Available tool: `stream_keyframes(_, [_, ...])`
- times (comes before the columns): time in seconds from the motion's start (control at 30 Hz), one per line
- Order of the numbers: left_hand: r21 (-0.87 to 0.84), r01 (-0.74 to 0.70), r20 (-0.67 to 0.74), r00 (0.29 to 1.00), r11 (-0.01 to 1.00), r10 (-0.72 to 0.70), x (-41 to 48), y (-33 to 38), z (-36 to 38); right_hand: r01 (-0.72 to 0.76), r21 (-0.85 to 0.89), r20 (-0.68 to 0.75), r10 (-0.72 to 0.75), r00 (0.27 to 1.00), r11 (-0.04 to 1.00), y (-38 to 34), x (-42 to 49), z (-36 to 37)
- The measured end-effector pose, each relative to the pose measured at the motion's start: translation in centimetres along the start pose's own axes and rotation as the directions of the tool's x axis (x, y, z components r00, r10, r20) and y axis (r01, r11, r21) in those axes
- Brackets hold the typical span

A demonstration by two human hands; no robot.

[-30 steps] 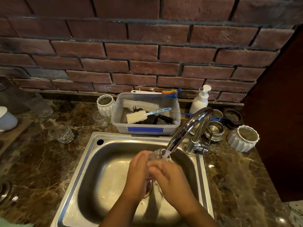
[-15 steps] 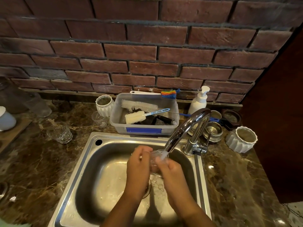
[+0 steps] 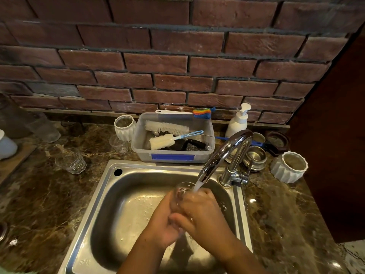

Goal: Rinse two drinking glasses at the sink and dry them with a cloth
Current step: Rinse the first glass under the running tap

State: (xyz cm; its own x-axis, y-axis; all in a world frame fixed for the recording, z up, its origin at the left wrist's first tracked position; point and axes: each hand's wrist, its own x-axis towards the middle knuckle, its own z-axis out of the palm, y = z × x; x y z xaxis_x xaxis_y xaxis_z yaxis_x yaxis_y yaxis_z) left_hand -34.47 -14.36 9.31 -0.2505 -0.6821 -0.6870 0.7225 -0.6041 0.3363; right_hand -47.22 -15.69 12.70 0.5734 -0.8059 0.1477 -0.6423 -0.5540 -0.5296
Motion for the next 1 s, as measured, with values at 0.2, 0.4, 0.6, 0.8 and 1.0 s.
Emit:
stream_keyframes(0.2, [0.099,-0.152,-0.098,0.982,0.983,0.162,0.4,-0.7,0.8,-0.13,0.18,-0.051,0.142,0.989,0.975,0.7,-0.8,0.5])
stream_keyframes(0.4, [0.895,-0.428,0.351,0.503,-0.124,0.79,0.4,0.0,1.6,-0.246,0.899,0.427,0.605,0.672,-0.361,0.3,-0.4,2.6])
stream_keyframes(0.6, [0.921,-0.363,0.323,0.502,-0.144,0.802,0.7,-2.7,0.1,-0.232,0.878,0.478,0.737,0.477,-0.419,-0.5,-0.5,3.9])
stream_keyframes(0.8, [0.05,-0.28,-0.449,0.851,0.959,0.272,0.7,-4.6,-1.5,-0.359,0.932,0.227,0.837,0.498,-0.039,-1.3,-1.8,5.0])
stream_keyframes(1.0, [-0.171,0.017,-0.327,0.942,0.985,-0.073,-1.5,-6.3,-1.4,-0.665,0.716,0.337,0.73,0.594,0.21,-0.6,-4.4,5.4])
